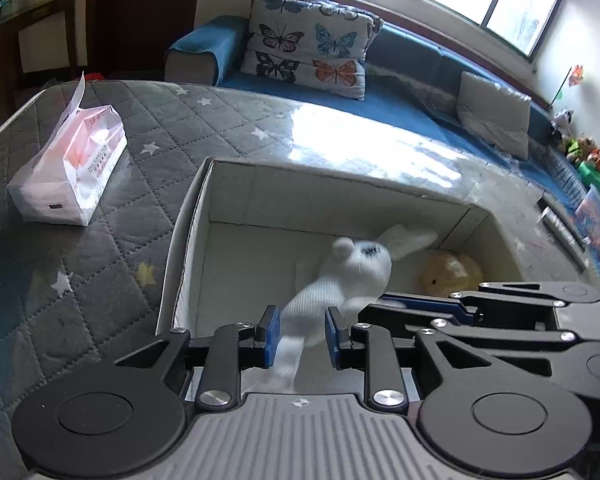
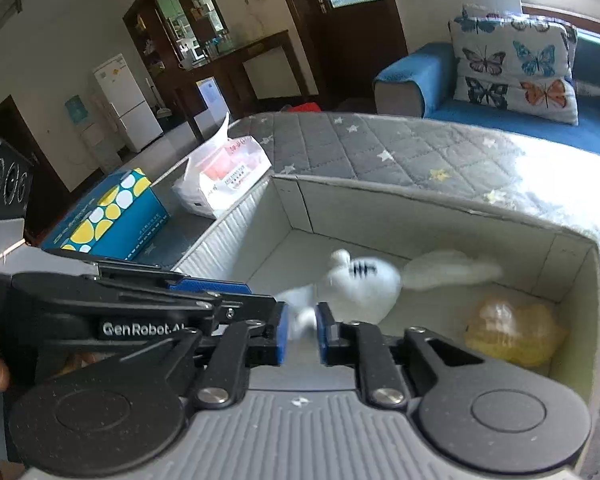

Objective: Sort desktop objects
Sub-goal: 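Open the left gripper to drop the bunny in the box, then move the left gripper down around the red round toy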

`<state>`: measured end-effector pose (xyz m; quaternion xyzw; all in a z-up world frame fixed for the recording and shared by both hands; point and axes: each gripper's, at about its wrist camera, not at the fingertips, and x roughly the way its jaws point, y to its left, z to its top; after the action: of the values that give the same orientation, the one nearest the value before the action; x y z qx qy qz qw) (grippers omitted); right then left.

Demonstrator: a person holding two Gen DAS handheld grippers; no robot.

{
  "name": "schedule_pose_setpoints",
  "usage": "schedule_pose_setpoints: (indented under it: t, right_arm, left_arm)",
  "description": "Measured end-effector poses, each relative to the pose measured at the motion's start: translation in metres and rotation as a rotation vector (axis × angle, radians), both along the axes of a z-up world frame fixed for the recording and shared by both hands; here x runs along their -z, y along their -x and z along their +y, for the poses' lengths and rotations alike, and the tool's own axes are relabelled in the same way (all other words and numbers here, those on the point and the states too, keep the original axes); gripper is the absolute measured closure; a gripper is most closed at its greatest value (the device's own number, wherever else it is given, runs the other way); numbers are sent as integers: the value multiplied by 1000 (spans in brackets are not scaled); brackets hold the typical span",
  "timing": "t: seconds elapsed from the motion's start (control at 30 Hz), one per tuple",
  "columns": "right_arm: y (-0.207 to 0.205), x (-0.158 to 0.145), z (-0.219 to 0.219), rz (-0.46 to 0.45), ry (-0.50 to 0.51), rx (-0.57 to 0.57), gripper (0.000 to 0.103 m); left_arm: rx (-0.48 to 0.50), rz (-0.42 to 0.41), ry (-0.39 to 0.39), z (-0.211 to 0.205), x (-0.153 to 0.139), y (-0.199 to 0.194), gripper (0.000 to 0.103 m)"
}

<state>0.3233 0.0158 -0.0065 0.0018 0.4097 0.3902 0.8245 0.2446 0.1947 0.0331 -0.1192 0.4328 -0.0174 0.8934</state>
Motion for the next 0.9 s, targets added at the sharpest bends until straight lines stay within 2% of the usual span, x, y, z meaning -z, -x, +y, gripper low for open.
schedule_pose_setpoints:
  t: [0.23,0.3,0.43,0.5,0.6,0.73,0.8,0.9]
  right_arm:
    - [20,-25,-19,-77,0,6,63]
    - [28,-31,-29,-94,-4,9,53]
    - [49,-42,-52,-138,-3,10,48]
    - [62,-46,-66,-159,-2,10,40]
    - [81,-48,-84,-198,18,18,36]
    - [101,-47,-107,-228,37,38,32]
    - [113,-44,-121,-241,44,56,24]
    - [128,-38,-137,-258,64,82,23]
  left_arm:
    - [3,-65,10,-9,-22,22,74]
    - [12,-88,20,-14,-28,32,74]
    - [38,-115,41,-29,-34,50,73]
    - [53,-121,50,-37,-34,58,73]
    - [78,-126,69,-50,-33,69,73]
    - [107,-123,104,-66,-29,81,73]
    - [128,-117,118,-77,-26,86,73]
    - [162,-101,137,-93,-19,91,73]
